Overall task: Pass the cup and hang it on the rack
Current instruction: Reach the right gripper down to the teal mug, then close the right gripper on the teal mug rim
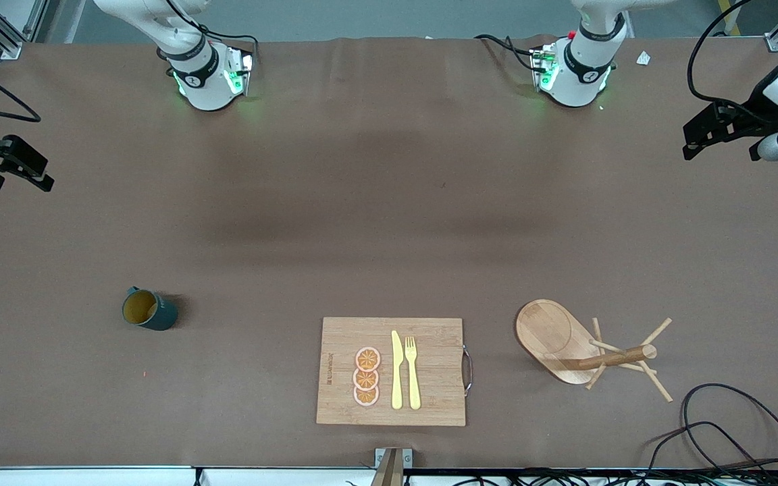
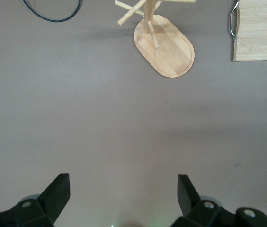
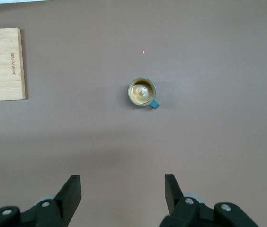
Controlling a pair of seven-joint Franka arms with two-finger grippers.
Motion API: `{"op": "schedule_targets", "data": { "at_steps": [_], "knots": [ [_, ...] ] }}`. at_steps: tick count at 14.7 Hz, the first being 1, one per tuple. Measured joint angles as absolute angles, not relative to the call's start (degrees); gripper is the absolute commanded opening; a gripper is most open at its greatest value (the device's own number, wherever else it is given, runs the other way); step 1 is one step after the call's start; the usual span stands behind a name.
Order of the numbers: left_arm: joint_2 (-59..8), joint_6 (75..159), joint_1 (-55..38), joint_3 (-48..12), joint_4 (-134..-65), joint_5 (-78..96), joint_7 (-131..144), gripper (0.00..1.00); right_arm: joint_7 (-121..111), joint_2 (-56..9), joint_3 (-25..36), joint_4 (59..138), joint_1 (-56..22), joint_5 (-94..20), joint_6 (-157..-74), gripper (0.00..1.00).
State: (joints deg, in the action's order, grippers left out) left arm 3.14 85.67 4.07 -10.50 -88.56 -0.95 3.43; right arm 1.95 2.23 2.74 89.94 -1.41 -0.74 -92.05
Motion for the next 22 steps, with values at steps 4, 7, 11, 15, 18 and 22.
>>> {"op": "schedule_targets", "data": {
  "at_steps": [4,7,11,15,18,22],
  "knots": [
    [2.9,85.7,4.1,-10.4,-88.5,-0.7,3.4,1.0,2.0,-1.1,2.5,92.5,-1.4,-0.8,-97.0,1.0],
    [2.8,85.8,4.2,-10.3,-88.5,-0.7,3.4,1.0,2.5,-7.9,2.2,94.7,-1.6,-0.8,-103.8,1.0],
    [2.2,86.8,5.0,-10.2,-88.5,-0.7,3.4,1.0,6.0,-17.9,2.0,96.5,-3.0,-0.8,-114.0,1.0],
    [-0.3,89.6,5.0,-10.2,-88.5,-0.7,3.4,1.0,7.7,-25.6,2.0,97.3,-3.5,-0.8,-121.7,1.0],
    [-1.6,90.3,5.0,-10.2,-88.5,-0.7,3.4,1.0,8.0,-30.0,2.2,97.3,-3.0,-1.0,-126.0,0.99],
    [-2.1,91.2,5.0,-10.3,-88.5,-0.7,3.4,1.0,8.2,-33.3,2.4,97.3,-2.0,-1.1,-129.4,0.56]
  ]
}}
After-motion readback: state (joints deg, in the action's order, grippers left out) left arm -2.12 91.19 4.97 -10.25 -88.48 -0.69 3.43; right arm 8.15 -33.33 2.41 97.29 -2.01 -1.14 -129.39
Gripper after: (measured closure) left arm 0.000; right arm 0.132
